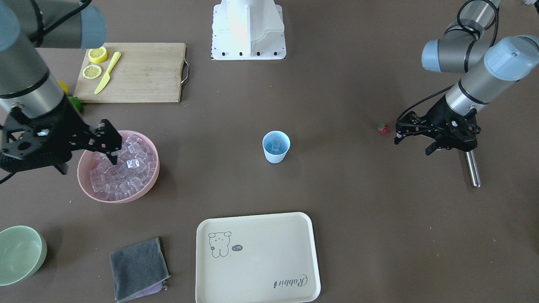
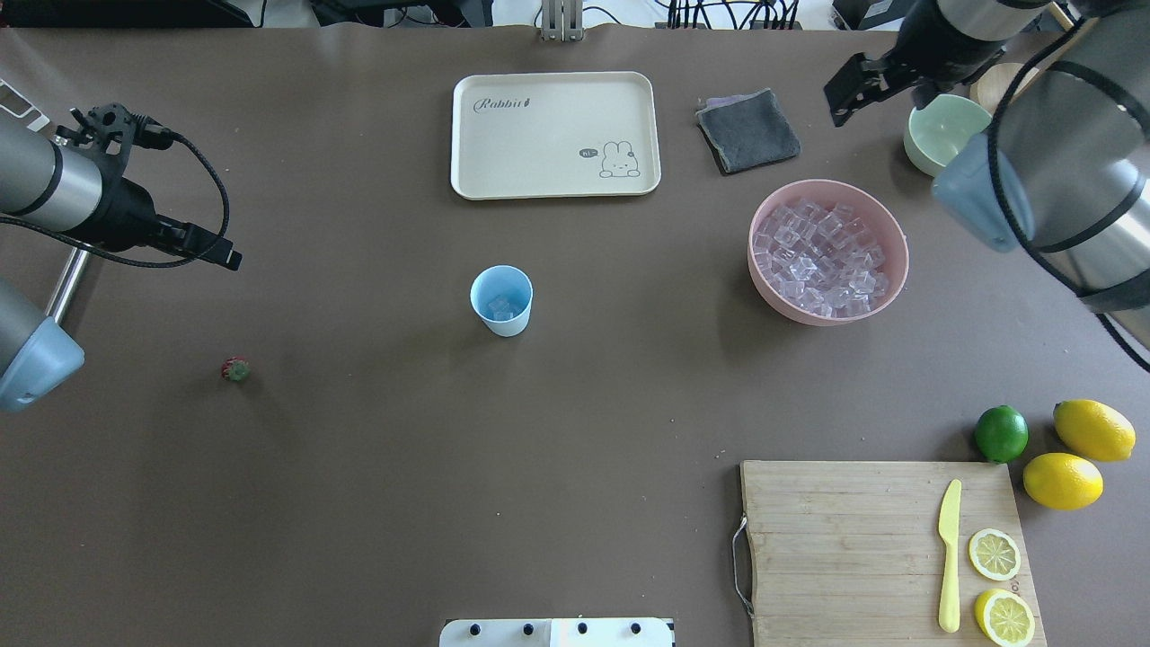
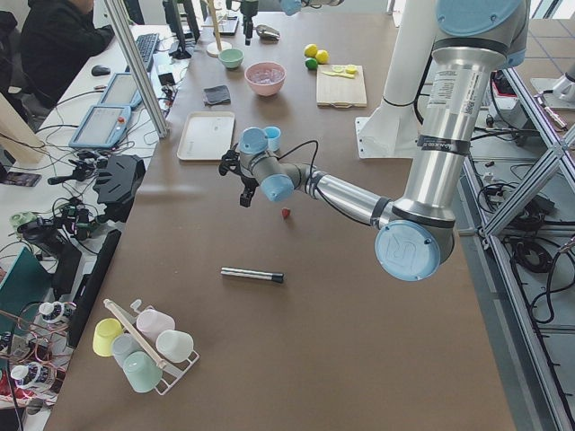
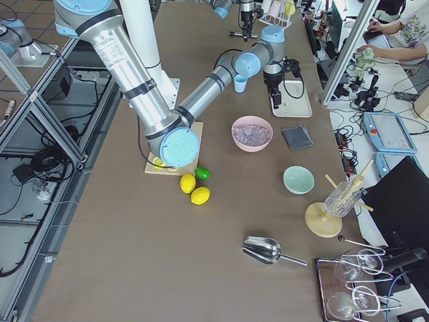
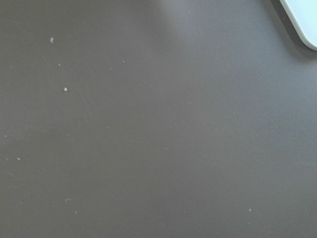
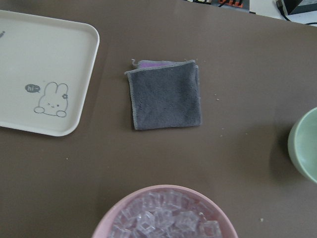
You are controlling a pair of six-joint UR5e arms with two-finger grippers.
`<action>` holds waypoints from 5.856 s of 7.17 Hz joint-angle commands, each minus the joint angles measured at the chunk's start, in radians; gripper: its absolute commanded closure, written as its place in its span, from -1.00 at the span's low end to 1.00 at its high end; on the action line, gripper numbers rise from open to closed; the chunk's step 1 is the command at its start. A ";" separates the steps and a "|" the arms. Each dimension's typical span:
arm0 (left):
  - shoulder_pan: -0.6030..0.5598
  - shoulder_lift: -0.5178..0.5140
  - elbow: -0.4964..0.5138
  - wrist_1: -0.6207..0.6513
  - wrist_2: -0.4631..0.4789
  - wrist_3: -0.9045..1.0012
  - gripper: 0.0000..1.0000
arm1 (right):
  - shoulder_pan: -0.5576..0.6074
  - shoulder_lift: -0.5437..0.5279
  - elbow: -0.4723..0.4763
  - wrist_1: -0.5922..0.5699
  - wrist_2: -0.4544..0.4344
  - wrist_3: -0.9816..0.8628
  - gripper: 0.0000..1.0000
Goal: Mash ice and strawberries in cup
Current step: 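Withdraw the right arm away from the cup while the left arm moves in, then lower the left gripper onto the small dark strawberry and close on it, then carry the strawberry over the light-blue cup and open the left gripper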
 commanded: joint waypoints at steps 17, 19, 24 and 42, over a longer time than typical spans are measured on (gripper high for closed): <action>0.274 0.146 -0.060 -0.022 0.254 -0.284 -0.93 | 0.476 -0.629 0.128 0.089 0.279 -0.807 -0.96; 0.274 0.151 -0.054 -0.018 0.286 -0.284 -0.93 | 0.476 -0.685 0.115 0.217 0.293 -0.792 -0.96; 0.275 0.137 -0.063 0.001 0.309 -0.281 -0.51 | 0.476 -0.675 0.099 0.218 0.295 -0.789 -0.96; 0.321 -0.588 0.082 0.479 0.344 -0.456 1.00 | 0.508 -0.701 0.084 0.221 0.295 -0.804 -0.96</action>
